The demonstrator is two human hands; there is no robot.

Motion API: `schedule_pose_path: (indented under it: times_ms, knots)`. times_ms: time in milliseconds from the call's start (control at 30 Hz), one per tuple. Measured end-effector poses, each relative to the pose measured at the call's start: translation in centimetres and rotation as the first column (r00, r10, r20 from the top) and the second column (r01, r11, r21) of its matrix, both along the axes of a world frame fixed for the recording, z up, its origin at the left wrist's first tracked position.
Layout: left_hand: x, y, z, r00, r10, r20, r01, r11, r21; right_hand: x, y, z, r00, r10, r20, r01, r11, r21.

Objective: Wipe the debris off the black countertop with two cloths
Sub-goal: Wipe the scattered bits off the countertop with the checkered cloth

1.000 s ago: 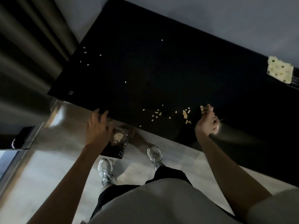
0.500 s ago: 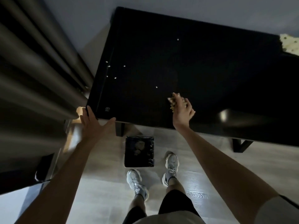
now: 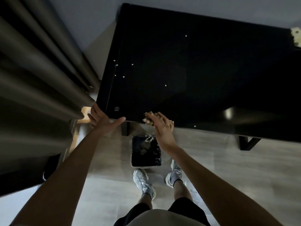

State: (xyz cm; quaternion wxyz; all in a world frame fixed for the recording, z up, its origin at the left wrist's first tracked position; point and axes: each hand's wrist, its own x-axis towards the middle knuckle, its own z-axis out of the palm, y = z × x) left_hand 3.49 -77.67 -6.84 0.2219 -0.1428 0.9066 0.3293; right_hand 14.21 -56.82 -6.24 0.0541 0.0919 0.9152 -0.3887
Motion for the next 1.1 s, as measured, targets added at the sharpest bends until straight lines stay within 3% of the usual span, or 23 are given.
schedule_pose_path:
  times_ms: [167,267,400,500,567,667,733,900,1000,1100]
  knots:
    - [0.0,-0.1,0.1,1.0,-0.002,0.021,0.002,1.0,0.005,0.9,1.4,2.4,0.997,0.073,0.017,-0.071,0.989,-0.129]
    - [0.0,0.0,0.3,0.999,-0.016,0.038,0.015,1.0,0.013,1.6,3.9,5.7,0.996,-0.002,-0.093,-0.011,0.991,-0.136]
    - [0.0,0.3,0.4,1.0,0.02,0.011,-0.02,0.999,0.03,2.4,9.9,5.7,0.96,-0.186,-0.208,0.195,0.98,0.026]
    - [0.1,0.4,0.3,0.999,0.034,-0.021,-0.034,0.999,0.016,3.3,14.2,3.0,0.904,-0.426,-0.046,0.428,0.898,0.099]
    - [0.0,0.3,0.0,0.998,0.044,-0.033,-0.044,0.999,0.012,3.5,14.8,1.3,0.81,-0.582,0.074,0.574,0.812,0.11]
    - [0.0,0.2,-0.4,0.995,0.059,-0.075,-0.058,0.998,0.014,2.2,12.1,-0.1,0.717,-0.696,0.047,0.691,0.717,0.089]
    - [0.0,0.2,-0.6,0.995,0.068,-0.073,-0.067,0.998,0.016,1.4,8.8,-0.5,0.772,-0.636,-0.017,0.634,0.768,0.09]
    - [0.0,0.1,-0.7,0.998,0.048,-0.039,-0.047,0.999,0.02,0.6,-1.2,-1.5,0.951,-0.291,-0.102,0.3,0.949,0.092]
    - [-0.2,0.0,-0.3,0.999,0.037,-0.014,-0.036,0.999,0.011,0.3,-4.2,-0.2,0.987,-0.13,-0.099,0.124,0.99,-0.069]
    - [-0.4,-0.2,0.7,0.998,-0.005,0.057,0.005,1.0,-0.003,0.2,-3.3,2.8,0.982,-0.168,-0.091,0.141,0.958,-0.249]
